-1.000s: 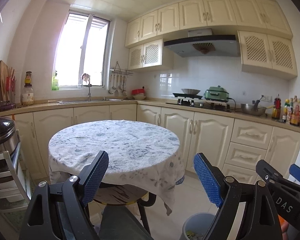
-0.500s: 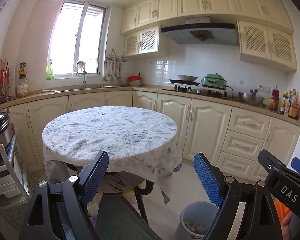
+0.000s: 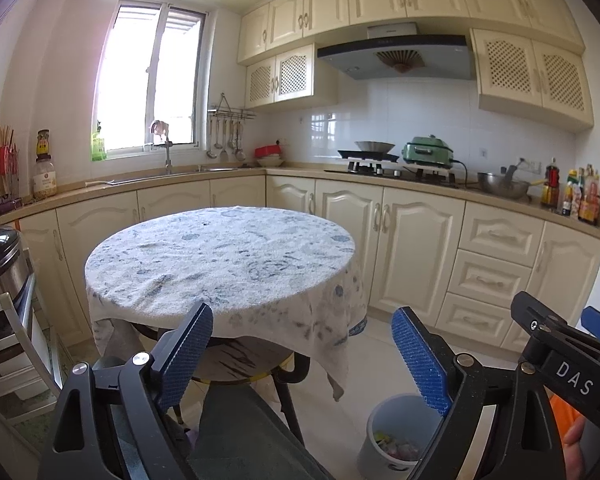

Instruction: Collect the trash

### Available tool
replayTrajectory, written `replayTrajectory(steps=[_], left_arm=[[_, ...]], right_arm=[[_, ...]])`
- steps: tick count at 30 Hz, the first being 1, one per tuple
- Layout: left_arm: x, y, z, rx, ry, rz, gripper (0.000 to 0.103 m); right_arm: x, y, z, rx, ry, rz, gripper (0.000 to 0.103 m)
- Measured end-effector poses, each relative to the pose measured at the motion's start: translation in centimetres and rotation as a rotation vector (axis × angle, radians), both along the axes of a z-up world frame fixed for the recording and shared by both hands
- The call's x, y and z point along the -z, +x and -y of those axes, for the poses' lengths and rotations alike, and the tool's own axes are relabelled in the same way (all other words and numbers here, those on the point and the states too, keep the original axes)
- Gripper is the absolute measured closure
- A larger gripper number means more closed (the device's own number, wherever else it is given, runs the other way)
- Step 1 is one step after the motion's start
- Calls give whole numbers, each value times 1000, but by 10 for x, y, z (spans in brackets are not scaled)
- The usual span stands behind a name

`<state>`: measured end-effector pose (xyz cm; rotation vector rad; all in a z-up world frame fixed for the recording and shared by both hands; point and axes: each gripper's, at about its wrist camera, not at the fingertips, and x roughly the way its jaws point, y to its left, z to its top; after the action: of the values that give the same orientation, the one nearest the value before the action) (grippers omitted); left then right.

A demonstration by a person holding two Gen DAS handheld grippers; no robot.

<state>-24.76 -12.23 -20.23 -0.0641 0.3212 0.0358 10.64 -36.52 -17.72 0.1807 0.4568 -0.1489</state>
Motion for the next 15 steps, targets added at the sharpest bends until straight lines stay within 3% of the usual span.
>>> replayTrajectory(steps=[15], left_arm=[[0,-2,1,0,6,0,10]], right_arm=[[3,1,-1,-20,1,-14,0]])
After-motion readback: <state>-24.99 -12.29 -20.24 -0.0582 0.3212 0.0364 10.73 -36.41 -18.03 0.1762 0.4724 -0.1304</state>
